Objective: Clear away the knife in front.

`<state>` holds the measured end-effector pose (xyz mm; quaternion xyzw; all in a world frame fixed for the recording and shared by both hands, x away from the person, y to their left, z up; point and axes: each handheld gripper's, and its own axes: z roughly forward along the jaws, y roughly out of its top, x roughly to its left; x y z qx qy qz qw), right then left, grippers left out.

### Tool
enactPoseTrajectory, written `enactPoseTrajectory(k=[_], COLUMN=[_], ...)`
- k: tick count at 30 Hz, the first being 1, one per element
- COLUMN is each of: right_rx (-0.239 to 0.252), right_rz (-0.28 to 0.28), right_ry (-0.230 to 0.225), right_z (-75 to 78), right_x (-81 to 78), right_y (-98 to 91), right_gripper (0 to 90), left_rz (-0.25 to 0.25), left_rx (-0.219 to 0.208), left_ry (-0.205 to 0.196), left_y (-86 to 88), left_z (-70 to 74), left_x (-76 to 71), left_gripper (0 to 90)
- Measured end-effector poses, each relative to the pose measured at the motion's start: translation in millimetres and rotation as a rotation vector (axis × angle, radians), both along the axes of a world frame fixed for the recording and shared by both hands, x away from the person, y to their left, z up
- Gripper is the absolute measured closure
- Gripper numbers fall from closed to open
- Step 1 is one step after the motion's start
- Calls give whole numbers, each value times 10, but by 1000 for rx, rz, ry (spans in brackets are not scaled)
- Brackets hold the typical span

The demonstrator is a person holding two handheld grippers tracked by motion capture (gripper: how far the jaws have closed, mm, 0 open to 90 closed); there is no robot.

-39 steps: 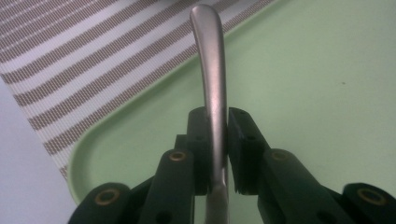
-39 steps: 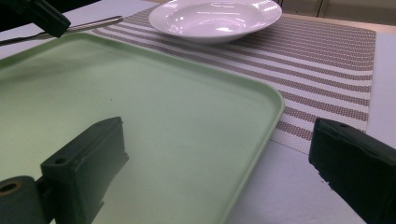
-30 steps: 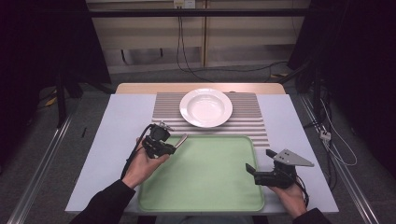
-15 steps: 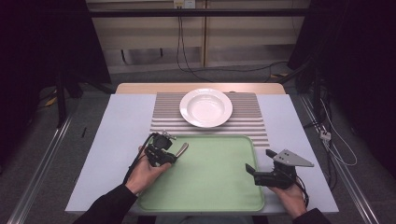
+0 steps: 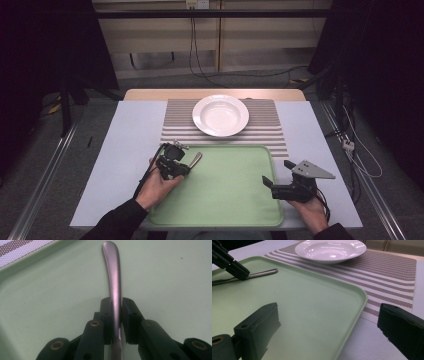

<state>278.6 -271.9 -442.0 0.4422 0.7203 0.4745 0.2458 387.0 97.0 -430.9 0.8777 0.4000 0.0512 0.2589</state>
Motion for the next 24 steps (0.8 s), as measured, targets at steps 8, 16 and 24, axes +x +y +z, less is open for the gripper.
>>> enactPoseTrajectory(k=[8, 16, 24], right_rx=[-4, 0, 13], right_rz=[-1, 6, 8], right_ry=[3, 6, 9], right_z=[-3, -7, -18], right_x=[3, 17, 29], right_y=[-3, 5, -13], right_gripper=[36, 37, 37], left_rz=[3, -12, -20], left_rx=[-6, -14, -84], left_ry=[23, 20, -62], left_y=[24, 76, 157], left_z=[8, 9, 22], left_x=[-31, -66, 27], left_gripper=[795, 633, 215])
